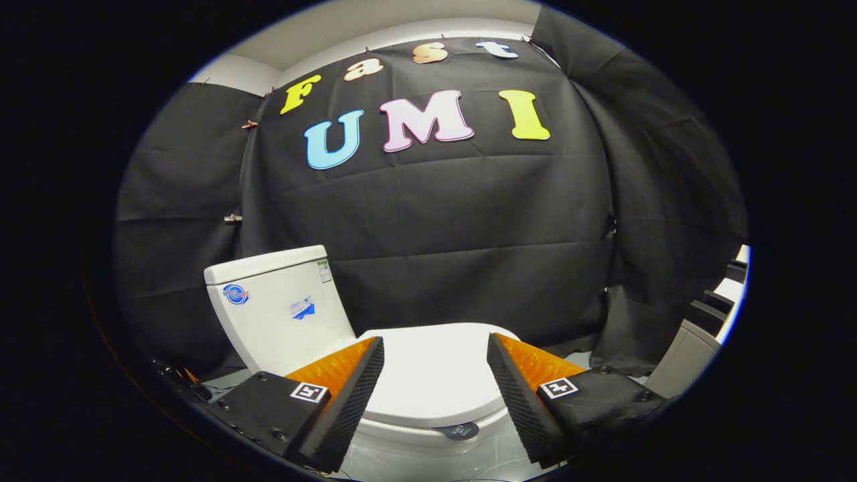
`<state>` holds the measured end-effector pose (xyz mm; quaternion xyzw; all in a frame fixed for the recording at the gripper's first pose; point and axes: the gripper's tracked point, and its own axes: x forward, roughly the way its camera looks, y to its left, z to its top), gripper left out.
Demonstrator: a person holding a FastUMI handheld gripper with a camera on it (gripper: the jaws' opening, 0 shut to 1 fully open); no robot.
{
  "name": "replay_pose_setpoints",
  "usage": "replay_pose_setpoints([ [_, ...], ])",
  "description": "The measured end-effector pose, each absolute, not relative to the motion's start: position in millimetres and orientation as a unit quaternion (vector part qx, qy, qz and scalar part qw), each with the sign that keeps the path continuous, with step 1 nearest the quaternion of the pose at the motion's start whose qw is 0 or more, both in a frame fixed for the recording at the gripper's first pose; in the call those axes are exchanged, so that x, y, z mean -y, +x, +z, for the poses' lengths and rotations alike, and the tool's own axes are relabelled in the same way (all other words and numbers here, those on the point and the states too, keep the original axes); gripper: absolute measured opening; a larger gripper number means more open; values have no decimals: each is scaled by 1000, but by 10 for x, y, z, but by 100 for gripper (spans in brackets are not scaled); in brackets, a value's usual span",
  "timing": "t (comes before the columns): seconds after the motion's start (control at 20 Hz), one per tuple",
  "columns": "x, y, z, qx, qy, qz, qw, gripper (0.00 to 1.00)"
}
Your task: Open the toilet lid.
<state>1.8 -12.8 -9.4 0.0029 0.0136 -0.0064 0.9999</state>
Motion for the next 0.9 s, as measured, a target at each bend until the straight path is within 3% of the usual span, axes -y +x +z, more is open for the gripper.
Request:
replay_pose_setpoints([
  [0.3, 523, 71, -536, -73, 40, -38, 996, 99],
  [0.65, 792, 41, -1556, -219, 178, -68, 957, 99],
  [0.85, 786, 97, -1932, -258, 276, -73, 923, 92],
  [0.9, 785, 122, -2002, -264, 303, -74, 913, 80],
])
